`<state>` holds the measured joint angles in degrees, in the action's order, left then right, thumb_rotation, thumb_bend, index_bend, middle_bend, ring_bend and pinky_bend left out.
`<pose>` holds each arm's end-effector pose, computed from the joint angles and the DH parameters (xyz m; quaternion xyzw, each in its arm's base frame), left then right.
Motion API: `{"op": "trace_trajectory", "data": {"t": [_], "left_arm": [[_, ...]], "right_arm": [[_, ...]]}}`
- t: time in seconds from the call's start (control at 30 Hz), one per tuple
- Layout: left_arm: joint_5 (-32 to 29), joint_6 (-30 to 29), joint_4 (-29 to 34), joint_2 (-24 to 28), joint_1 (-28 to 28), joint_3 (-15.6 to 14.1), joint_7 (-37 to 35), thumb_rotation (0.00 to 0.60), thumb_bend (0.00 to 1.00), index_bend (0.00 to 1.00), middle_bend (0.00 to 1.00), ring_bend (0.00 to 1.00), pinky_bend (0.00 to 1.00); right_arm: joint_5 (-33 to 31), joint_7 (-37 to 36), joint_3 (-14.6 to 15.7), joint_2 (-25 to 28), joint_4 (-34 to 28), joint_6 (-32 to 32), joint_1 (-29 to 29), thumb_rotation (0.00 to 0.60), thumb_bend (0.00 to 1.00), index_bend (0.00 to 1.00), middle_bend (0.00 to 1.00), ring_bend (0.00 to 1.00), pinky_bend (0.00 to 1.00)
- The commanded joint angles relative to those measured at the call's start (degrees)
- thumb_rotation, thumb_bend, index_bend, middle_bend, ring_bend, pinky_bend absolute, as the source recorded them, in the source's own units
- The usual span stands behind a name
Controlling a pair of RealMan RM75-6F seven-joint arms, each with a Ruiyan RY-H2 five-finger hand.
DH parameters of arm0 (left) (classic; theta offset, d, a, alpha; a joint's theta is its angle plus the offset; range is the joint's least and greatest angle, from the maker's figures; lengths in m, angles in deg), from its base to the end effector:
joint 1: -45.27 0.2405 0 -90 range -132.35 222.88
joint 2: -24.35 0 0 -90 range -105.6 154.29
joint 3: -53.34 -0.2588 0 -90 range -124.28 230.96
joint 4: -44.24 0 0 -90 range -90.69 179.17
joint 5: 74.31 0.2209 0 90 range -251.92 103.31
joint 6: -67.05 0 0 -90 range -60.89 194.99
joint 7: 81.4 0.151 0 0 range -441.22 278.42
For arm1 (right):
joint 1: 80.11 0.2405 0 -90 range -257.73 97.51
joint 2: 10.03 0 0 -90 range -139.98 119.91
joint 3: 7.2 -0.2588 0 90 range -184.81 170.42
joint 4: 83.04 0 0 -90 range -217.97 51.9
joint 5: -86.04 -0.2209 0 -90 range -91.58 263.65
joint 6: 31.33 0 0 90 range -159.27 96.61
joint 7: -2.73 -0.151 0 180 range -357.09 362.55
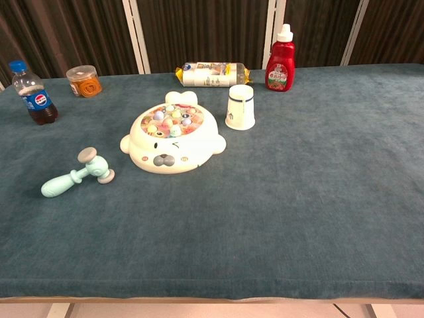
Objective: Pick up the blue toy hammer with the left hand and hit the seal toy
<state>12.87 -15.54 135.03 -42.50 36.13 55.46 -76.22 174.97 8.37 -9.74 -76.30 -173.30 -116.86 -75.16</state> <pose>-0.3046 0.2094 0.1280 -0.6389 -0.3540 -0.3775 0.5693 -0.3143 -0.1885 0.1387 0.6265 -0.3453 0.3710 0.5921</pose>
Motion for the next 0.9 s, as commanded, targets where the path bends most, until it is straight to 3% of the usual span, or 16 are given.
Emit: {"op": "trace_trajectory", "data": {"t": [0.03, 0.17, 0.33, 0.47, 0.7, 0.9], "left_arm": [[0.0, 0.2, 0.0, -0.1, -0.1, 0.0, 0.0, 0.6, 0.4, 0.0, 0.02, 0.0, 0.05], [-0.6, 1.5, -0.7, -1.0, -1.0, 0.5, -1.5, 0.6, 0.4, 0.0, 0.03, 0.0, 0.05], [-1.0, 1.4, -7.3, -8.7, -3.0, 3.0, -11.7, 0.6, 0.39, 0.02, 0.12, 0.04, 0.07], [-2.1, 4.6, -8.7, -12.4, -4.9, 3.4, -15.5, 0.6, 0.4, 0.07, 0.14, 0.05, 0.06], [-8.4, 11.7, -5.6, -16.0, -7.5, 4.2, -9.9, 0.6, 0.39, 0.08, 0.15, 0.06, 0.07], [-14.6, 13.6, -3.3, -19.4, -9.1, 6.1, -2.3, 0.6, 0.39, 0.1, 0.16, 0.08, 0.09]], "right_arm": [[0.0, -0.1, 0.0, 0.0, -0.1, 0.0, 0.0, 0.6, 0.27, 0.0, 0.0, 0.0, 0.0], [0.1, -0.2, 0.1, 0.2, -0.2, -0.3, -0.2, 0.6, 0.27, 0.0, 0.0, 0.0, 0.0], [0.2, -1.3, -0.1, 0.6, -0.2, -1.0, -0.5, 0.6, 0.27, 0.0, 0.0, 0.0, 0.0], [-0.1, -1.8, -0.2, 0.7, -0.1, -0.5, -0.3, 0.6, 0.27, 0.0, 0.0, 0.0, 0.0], [-0.4, -1.5, -0.2, 0.5, 0.1, 0.2, 0.0, 0.6, 0.27, 0.0, 0.0, 0.0, 0.0], [-0.4, -1.7, 0.0, 0.5, 0.0, 1.1, 0.3, 0.6, 0.27, 0.0, 0.0, 0.0, 0.0]]}}
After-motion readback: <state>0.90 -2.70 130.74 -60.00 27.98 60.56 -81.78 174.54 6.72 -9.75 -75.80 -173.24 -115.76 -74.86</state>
